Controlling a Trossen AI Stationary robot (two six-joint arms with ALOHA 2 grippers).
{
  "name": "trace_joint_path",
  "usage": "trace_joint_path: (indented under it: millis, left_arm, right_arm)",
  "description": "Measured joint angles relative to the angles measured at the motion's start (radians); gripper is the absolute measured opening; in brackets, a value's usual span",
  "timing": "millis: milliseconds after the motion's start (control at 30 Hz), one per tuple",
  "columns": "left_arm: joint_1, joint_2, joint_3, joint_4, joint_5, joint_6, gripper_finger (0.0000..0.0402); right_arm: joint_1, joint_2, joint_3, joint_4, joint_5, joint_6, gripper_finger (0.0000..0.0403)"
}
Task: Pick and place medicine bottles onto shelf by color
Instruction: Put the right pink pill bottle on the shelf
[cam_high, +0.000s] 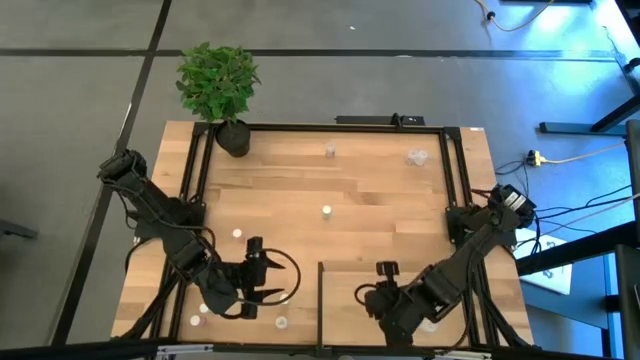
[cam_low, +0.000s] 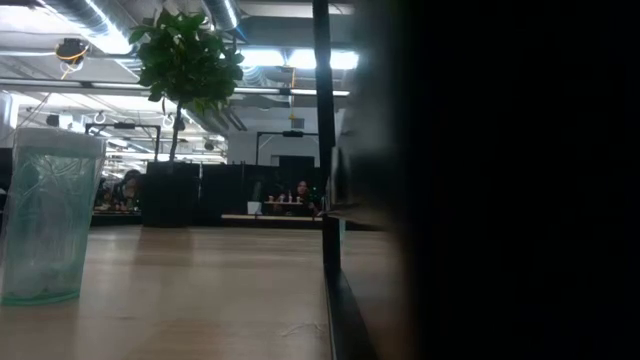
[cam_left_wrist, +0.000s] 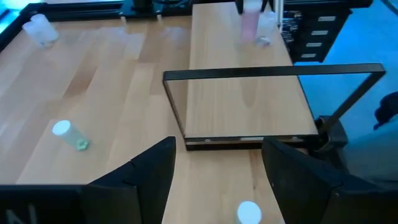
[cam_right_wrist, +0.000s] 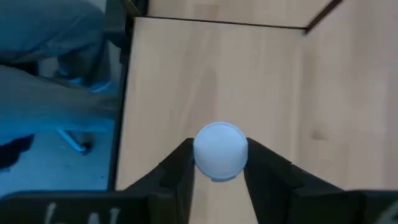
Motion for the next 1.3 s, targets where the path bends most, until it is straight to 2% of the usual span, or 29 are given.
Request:
trace_joint_path:
  millis: [200,500,567,767,933,1300]
  left_arm:
    - [-0.009,0.000,0.000,0.009,0.001,-0.001,0.0232]
    - [-0.008,0.000,0.000,0.038,0.054,0.064,0.0232]
    - [-0.008,0.000,0.000,0.066,0.093,0.100,0.0232]
    - [-0.009,0.000,0.000,0.208,0.279,0.271,0.0232]
    - [-0.005,0.000,0.000,0.223,0.285,0.352,0.0232]
    - [0.001,0.000,0.000,0.204,0.284,0.357,0.0232]
  right_arm:
    - [0.048,0.000,-0.108,0.228,0.002,-0.004,0.0122]
    - [0.082,0.000,-0.225,0.350,0.019,0.088,0.0122]
    - [0.083,0.000,-0.244,0.388,0.019,0.096,0.0122]
    - [0.085,0.000,-0.271,0.391,0.019,0.099,0.0122]
    - [0.088,0.000,-0.271,0.390,0.019,0.098,0.0122]
    - [0.090,0.000,-0.271,0.390,0.020,0.094,0.0122]
